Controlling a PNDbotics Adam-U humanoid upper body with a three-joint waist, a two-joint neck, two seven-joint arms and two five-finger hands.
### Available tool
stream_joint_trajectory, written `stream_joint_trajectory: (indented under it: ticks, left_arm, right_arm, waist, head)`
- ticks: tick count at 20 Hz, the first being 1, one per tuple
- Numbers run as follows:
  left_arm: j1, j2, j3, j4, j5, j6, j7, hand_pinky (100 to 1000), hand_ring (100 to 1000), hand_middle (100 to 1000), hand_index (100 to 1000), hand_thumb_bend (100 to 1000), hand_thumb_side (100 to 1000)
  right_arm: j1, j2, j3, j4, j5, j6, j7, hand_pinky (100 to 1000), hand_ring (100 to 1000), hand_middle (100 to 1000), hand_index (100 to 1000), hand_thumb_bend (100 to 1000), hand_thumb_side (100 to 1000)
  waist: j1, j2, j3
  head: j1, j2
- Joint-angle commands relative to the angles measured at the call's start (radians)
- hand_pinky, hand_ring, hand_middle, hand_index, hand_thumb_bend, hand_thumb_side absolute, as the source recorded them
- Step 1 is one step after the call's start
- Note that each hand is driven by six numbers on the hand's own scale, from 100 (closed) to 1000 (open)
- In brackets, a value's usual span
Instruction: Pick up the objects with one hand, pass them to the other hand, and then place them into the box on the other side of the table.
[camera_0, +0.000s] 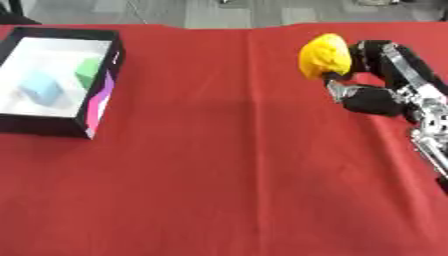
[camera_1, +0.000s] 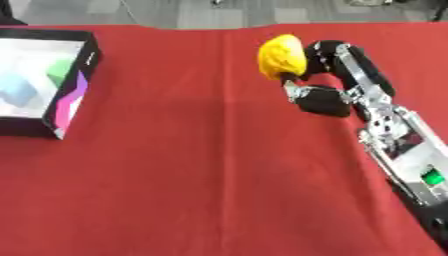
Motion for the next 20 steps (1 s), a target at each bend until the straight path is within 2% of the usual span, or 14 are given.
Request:
stream_joint_trajectory:
  ticks: [1,8,14,15,16,20]
  left_arm:
    - [-0.042,0.056,-0.018,-0.031,-0.032,0.010,-0.056,820,693,721,798,100,762]
    - [-0.131,0.097,-0.095,-0.092,-0.111,0.033,-0.218,811,696,716,793,100,672]
    - [-0.206,0.088,-0.180,-0.119,-0.155,0.067,-0.360,808,706,725,805,100,637]
    - [-0.219,0.084,-0.197,-0.120,-0.165,0.076,-0.393,808,714,735,817,214,550]
    - [-0.232,0.080,-0.215,-0.121,-0.178,0.086,-0.431,808,720,739,824,100,619]
    - [-0.280,0.054,-0.269,-0.129,-0.252,0.137,-0.600,852,783,788,852,134,651]
  right_arm:
    - [-0.034,0.017,0.026,0.010,-0.011,0.001,-0.041,755,585,355,500,100,100]
    - [-0.085,0.071,0.087,0.084,-0.017,-0.031,-0.103,753,584,357,503,100,100]
    - [-0.110,0.098,0.128,0.131,0.003,-0.062,-0.118,756,584,358,504,100,100]
    - [-0.114,0.101,0.133,0.136,0.007,-0.066,-0.119,758,585,358,504,100,100]
    - [-0.118,0.105,0.139,0.142,0.012,-0.070,-0.120,759,585,358,504,100,100]
    - [-0.127,0.120,0.161,0.163,0.032,-0.085,-0.113,768,587,359,505,100,100]
  waist:
    - [0.013,-0.043,0.002]
    - [0.016,-0.050,0.016]
    - [0.019,-0.053,0.029]
    - [0.019,-0.054,0.030]
    - [0.019,-0.054,0.031]
    - [0.022,-0.054,0.036]
  head:
    - [0.001,-0.002]
    - [-0.011,-0.002]
    - [-0.016,-0.002]
    - [-0.016,-0.002]
    - [-0.016,-0.002]
    - [-0.013,-0.002]
